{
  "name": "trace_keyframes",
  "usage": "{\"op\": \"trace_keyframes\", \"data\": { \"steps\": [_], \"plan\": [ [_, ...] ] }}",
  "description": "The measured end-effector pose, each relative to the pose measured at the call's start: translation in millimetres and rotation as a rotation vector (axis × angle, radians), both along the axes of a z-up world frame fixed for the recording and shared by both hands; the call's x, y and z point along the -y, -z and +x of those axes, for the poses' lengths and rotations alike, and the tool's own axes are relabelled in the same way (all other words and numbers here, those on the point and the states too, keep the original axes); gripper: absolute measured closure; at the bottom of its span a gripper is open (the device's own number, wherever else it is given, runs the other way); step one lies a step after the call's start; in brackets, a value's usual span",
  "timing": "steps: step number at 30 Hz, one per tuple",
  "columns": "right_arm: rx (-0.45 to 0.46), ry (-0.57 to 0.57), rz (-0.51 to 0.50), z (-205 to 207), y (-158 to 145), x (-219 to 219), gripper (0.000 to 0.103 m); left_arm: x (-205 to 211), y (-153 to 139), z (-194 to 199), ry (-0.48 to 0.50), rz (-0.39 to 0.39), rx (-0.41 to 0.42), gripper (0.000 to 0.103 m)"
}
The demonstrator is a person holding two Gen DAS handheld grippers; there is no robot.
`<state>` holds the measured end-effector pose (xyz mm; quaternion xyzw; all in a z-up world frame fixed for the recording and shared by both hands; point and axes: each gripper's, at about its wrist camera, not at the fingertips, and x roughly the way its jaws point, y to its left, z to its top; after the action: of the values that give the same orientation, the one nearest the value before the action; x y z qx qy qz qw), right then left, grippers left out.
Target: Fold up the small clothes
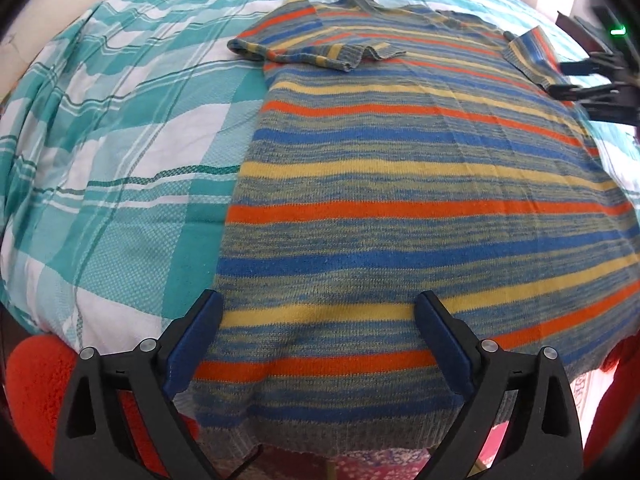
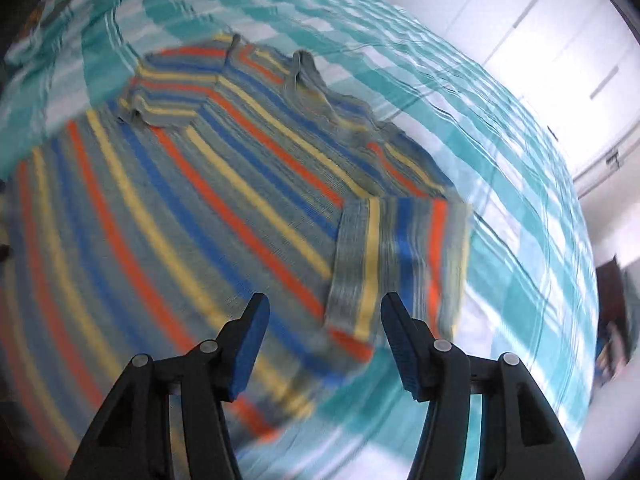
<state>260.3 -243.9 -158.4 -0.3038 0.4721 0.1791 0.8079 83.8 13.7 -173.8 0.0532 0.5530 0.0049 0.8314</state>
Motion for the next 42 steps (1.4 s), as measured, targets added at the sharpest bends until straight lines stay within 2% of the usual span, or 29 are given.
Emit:
{"op": "trace_keyframes", "data": {
  "steps": [1, 2, 3, 6, 8, 11, 14, 16, 17, 18, 20, 22, 24, 29, 32, 35, 37, 38, 40, 42],
  "plan": [
    [-0.044, 0.033, 0.030, 13, 11, 7, 0.052, 0, 0, 0, 0.001, 0.001, 0.000, 0.005],
    [-0.056, 0.074, 0.063, 22, 12, 12, 0.085, 0, 1, 0, 0.001, 0.002, -0.001, 0.005],
    [-0.045, 0.123, 0.092, 26, 8, 24, 0.100, 0, 1, 0, 0.000, 0.002, -0.002, 0.005],
    [0.039, 0.367, 0.319, 33, -32, 104, 0.100, -1, 0, -2, 0.004, 0.006, -0.001, 0.005],
    [0.087, 0.582, 0.453, 28, -52, 186, 0.100, 0, 0, -3, 0.010, 0.012, 0.000, 0.005],
    [0.081, 0.829, 0.528, 16, -50, 290, 0.099, 0, 1, -3, 0.008, 0.010, 0.000, 0.005],
    [0.006, 0.880, 0.537, 9, -31, 334, 0.091, 1, 1, -2, -0.002, 0.007, -0.004, 0.005],
    [-0.058, 0.897, 0.642, 4, -18, 346, 0.069, 1, 1, -1, -0.011, 0.006, -0.008, 0.004],
    [-0.061, 0.905, 0.687, 0, -13, 348, 0.048, 1, 2, 0, -0.014, 0.006, -0.009, 0.004],
    [-0.056, 0.917, 0.747, -6, -10, 352, 0.038, 1, 2, 0, -0.016, 0.007, -0.010, 0.004],
    [-0.053, 0.974, 0.876, -10, -2, 360, 0.038, 1, 2, 1, -0.019, 0.010, -0.012, 0.004],
    [-0.083, 1.043, 0.940, -5, 14, 364, 0.038, 1, 3, 2, -0.023, 0.011, -0.014, 0.003],
    [-0.094, 1.062, 0.951, -7, 23, 370, 0.039, 2, 4, 3, -0.027, 0.011, -0.016, 0.003],
    [-0.051, 1.124, 0.999, 9, 30, 379, 0.039, 1, 6, 4, -0.033, 0.010, -0.016, 0.001],
    [-0.090, 1.093, 0.940, 34, 27, 378, 0.040, 1, 7, 4, -0.032, 0.012, -0.012, 0.001],
    [-0.137, 1.011, 0.797, 57, 26, 368, 0.053, 2, 8, 4, -0.030, 0.018, -0.009, 0.000],
    [-0.152, 0.952, 0.672, 70, 26, 355, 0.083, 3, 8, 4, -0.031, 0.019, -0.010, 0.000],
    [-0.156, 0.931, 0.640, 74, 26, 351, 0.101, 3, 9, 4, -0.032, 0.019, -0.011, 0.000],
    [-0.077, 0.931, 0.600, 68, 14, 348, 0.101, 3, 8, 4, -0.033, 0.020, -0.012, 0.000],
    [0.017, 1.006, 0.555, 54, 5, 359, 0.101, 3, 8, 4, -0.032, 0.020, -0.010, 0.000]
  ]
}}
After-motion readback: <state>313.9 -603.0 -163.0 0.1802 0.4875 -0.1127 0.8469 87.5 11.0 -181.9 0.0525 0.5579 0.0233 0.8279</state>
